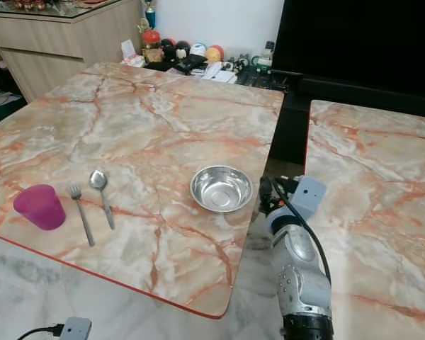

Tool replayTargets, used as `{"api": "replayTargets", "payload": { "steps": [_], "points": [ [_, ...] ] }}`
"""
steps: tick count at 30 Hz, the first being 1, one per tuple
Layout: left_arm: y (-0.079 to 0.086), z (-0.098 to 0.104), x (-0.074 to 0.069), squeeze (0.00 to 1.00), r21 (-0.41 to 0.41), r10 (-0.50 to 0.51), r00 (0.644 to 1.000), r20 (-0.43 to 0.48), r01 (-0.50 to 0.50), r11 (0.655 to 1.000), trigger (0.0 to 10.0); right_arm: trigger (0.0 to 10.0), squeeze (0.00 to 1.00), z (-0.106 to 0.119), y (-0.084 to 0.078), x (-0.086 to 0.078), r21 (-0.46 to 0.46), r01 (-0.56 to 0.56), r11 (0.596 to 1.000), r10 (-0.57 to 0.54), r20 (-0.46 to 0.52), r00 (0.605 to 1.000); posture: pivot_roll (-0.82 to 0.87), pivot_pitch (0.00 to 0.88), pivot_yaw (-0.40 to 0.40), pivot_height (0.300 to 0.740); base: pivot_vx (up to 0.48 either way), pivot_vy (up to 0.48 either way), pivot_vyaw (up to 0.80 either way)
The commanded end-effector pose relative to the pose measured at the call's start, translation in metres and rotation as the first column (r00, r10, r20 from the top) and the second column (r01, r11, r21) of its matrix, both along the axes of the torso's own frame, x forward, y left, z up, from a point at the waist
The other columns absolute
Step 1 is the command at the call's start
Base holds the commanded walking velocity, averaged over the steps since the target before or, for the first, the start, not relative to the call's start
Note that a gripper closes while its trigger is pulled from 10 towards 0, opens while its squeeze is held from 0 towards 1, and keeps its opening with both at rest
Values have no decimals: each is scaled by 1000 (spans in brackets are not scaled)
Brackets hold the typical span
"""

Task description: Setting the table

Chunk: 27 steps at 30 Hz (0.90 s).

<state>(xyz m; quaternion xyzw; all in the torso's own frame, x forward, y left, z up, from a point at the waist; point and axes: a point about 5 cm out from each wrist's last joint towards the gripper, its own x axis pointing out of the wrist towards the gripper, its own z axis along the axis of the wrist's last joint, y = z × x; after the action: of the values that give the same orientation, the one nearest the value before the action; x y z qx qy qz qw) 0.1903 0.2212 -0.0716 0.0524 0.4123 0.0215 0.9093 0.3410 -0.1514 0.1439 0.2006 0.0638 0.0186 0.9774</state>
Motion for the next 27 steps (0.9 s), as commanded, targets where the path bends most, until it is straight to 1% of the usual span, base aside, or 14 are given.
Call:
{"api": "replayTargets", "payload": {
  "steps": [1, 3, 5, 10, 12, 14, 23, 25, 27],
  "points": [
    [1, -3, -6, 0, 10, -17, 1000, -27, 17, 1000, 10000, 10000, 0, -2, 4, 1, 19, -40, 999, 40, -27, 999, 30, 127, 4, 740, 0, 0, 0],
    [1, -3, -7, 0, 10, -19, 999, -30, 19, 1000, 10000, 10000, 0, -1, 5, 4, 38, -63, 997, 65, -51, 997, 29, 129, 5, 740, 0, 0, 0],
    [0, -4, -8, 0, 10, -23, 999, -34, 23, 1000, 10000, 10000, 0, -1, 4, 7, 36, -76, 996, 78, -75, 994, 30, 129, 5, 740, 0, 0, 0],
    [-2, -5, -9, 0, 10, -31, 999, -40, 31, 999, 10000, 10000, 0, -4, 7, 10, 25, -121, 992, 123, -97, 988, 32, 129, 4, 740, 0, 0, 0],
    [-2, -5, -9, 0, 10, -32, 999, -41, 33, 999, 10000, 10000, 0, -4, 7, 11, 29, -126, 992, 128, -100, 987, 32, 129, 4, 740, 0, 0, 0],
    [-4, -6, -9, 0, 5, -33, 999, -40, 33, 999, 10000, 10000, 0, -8, 7, 13, 41, -125, 991, 130, -129, 983, 36, 127, 1, 740, 0, 0, 0],
    [-5, -6, -10, 0, 5, -36, 998, -46, 36, 999, 10000, 10000, 0, -9, 7, 15, 49, -148, 988, 153, -140, 978, 33, 116, -2, 740, 0, 0, 0],
    [-5, -6, -10, 0, 5, -36, 998, -46, 36, 999, 10000, 10000, 0, -10, 7, 16, 64, -156, 986, 163, -140, 977, 32, 112, -3, 740, 0, 0, 0],
    [-5, -6, -10, 0, 5, -39, 998, -47, 40, 999, 10000, 10000, 0, -13, 9, 16, 63, -169, 984, 177, -159, 971, 34, 107, -4, 740, 0, 0, 0]
  ]
}}
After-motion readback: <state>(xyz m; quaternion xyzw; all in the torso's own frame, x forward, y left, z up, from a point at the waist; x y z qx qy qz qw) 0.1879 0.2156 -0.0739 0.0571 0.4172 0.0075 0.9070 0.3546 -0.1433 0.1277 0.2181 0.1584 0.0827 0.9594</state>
